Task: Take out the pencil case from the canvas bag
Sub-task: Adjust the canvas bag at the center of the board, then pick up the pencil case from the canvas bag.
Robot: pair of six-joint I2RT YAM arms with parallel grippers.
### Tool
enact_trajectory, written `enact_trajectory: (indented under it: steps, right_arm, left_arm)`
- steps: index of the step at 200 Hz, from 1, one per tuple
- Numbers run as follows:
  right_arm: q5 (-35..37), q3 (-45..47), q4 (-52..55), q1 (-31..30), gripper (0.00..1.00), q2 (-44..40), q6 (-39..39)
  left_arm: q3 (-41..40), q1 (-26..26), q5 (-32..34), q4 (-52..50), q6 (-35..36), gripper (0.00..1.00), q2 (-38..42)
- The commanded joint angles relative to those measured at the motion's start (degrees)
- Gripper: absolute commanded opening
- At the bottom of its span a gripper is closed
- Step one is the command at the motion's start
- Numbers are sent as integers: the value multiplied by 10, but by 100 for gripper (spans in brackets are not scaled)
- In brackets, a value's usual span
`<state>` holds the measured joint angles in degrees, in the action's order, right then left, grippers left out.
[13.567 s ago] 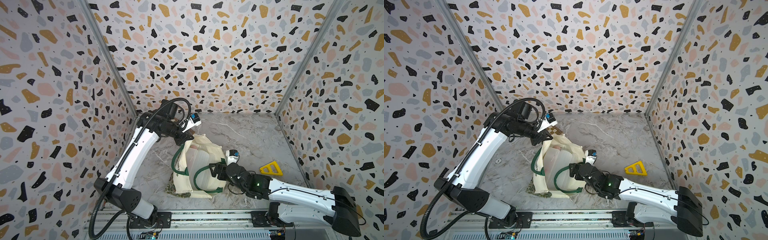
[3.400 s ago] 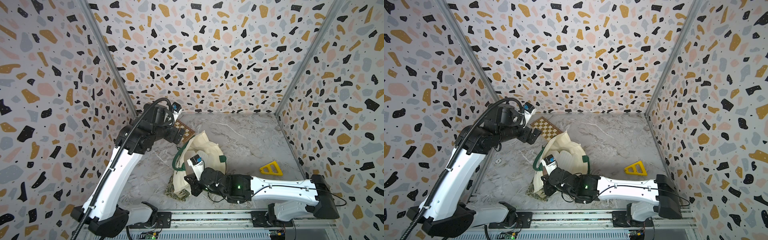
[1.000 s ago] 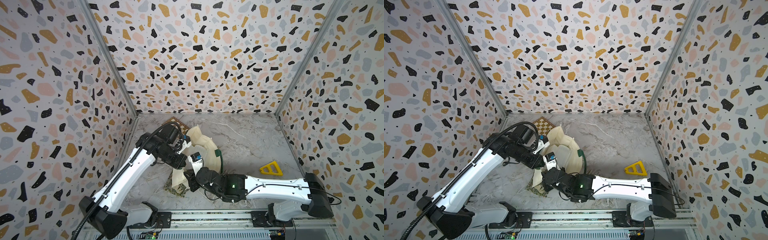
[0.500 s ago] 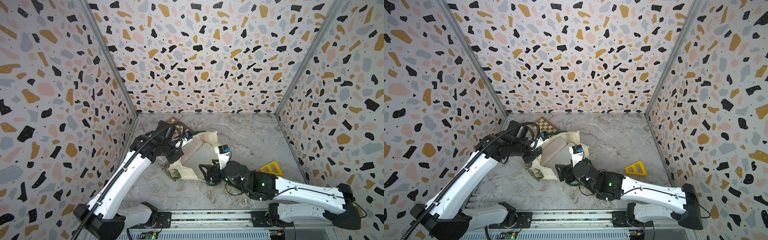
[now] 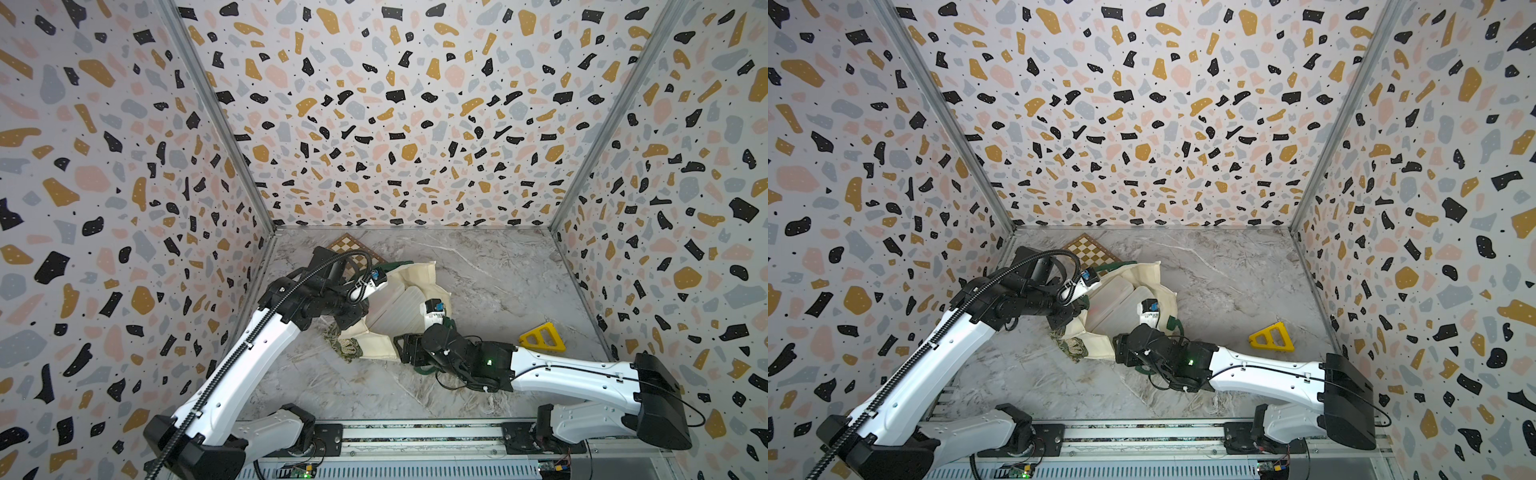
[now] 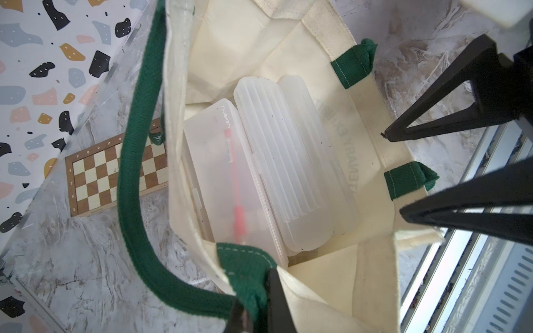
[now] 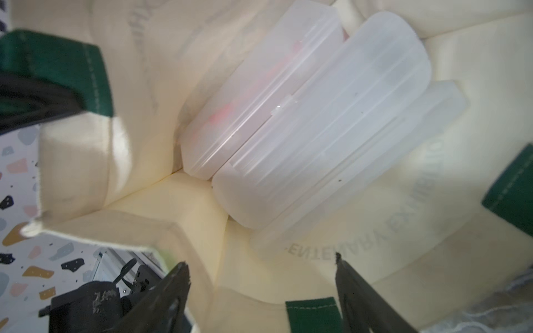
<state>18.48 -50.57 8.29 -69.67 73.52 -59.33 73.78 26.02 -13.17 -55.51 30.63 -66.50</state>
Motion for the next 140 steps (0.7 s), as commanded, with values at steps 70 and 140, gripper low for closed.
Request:
enact_trajectory:
  steps: [70,140]
  right_arm:
    - [-42,68,-49,66,74,-16,-72]
    - [-64,55,-107,84,66,82,-99]
  left_arm:
    - [-78,-5,-65,86,-25,0,70]
    - [-68,-14,-89,74,-22,0,78]
